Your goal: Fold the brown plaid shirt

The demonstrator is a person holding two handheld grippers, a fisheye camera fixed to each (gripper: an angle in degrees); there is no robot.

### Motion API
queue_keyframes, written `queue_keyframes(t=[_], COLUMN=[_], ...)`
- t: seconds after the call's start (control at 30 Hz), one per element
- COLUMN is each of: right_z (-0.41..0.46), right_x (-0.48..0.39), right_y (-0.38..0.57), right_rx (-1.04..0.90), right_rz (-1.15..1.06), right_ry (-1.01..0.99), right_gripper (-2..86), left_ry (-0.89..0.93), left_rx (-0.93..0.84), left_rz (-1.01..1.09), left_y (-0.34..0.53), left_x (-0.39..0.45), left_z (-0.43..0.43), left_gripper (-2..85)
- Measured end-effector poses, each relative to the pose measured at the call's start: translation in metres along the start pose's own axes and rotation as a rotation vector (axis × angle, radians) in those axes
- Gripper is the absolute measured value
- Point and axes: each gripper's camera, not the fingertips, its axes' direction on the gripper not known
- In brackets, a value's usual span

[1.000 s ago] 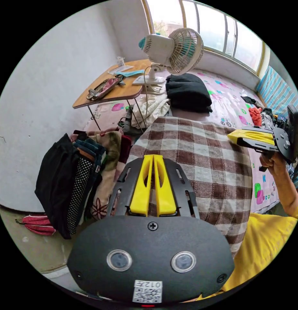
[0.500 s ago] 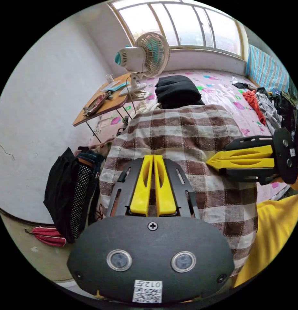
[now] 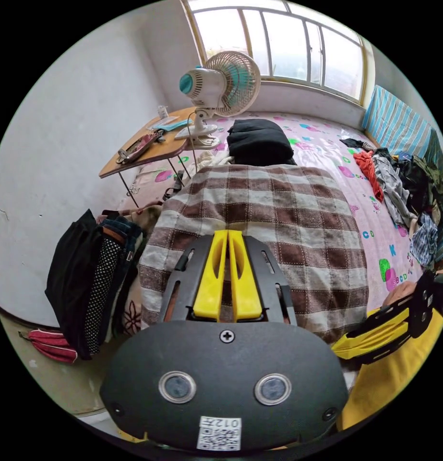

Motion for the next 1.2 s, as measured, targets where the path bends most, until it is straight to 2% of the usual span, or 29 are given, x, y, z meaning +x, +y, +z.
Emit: queue_keyframes(t=[0.13, 0.23, 0.3, 0.43, 0.53, 0.63, 0.7, 0.8, 0.97, 1.03, 1.2], right_z=[-0.027, 0.000, 0.009, 0.007, 0.003, -0.013, -0.034, -0.056, -0.041, -0.032, -0.038], right_x=[-0.028, -0.048, -0.047, -0.028, -0.022, -0.016, -0.006, 0.030, 0.086, 0.093, 0.100], right_y=[0.000, 0.003, 0.007, 0.008, 0.011, 0.012, 0.015, 0.013, 0.005, 0.007, 0.013], right_rx=[0.112, -0.027, -0.039, -0.019, -0.017, -0.014, 0.060, 0.147, 0.062, 0.024, 0.058], right_rz=[-0.136, -0.254, -0.248, -0.161, -0.156, -0.166, -0.141, 0.010, 0.231, 0.269, 0.291], right_ry=[-0.095, -0.041, -0.032, -0.132, -0.161, -0.148, -0.087, 0.037, 0.073, 0.066, 0.067], right_gripper=[0.0, -0.1, -0.1, -0.1, -0.1, 0.0, 0.0, 0.1, 0.4, 0.5, 0.4], left_ry=[-0.047, -0.088, -0.117, -0.087, 0.033, 0.012, -0.033, 0.046, 0.079, 0.062, 0.105], left_rx=[-0.022, -0.038, -0.063, -0.171, -0.111, -0.049, 0.030, 0.103, 0.052, -0.072, -0.036], left_rz=[0.026, -0.004, -0.037, -0.125, -0.226, -0.261, -0.241, -0.164, -0.018, 0.017, -0.031], left_y=[0.009, 0.036, 0.058, 0.106, 0.128, 0.133, 0.127, 0.100, 0.046, 0.033, 0.034], left_x=[-0.007, -0.020, -0.032, -0.065, -0.087, -0.097, -0.094, -0.084, -0.050, -0.040, -0.043], left_z=[-0.025, -0.063, -0.076, -0.065, -0.067, -0.094, -0.116, -0.132, -0.117, -0.097, -0.110], left_gripper=[0.4, 0.3, 0.3, 0.1, 0.1, 0.2, 0.3, 0.3, 0.2, 0.0, 0.0])
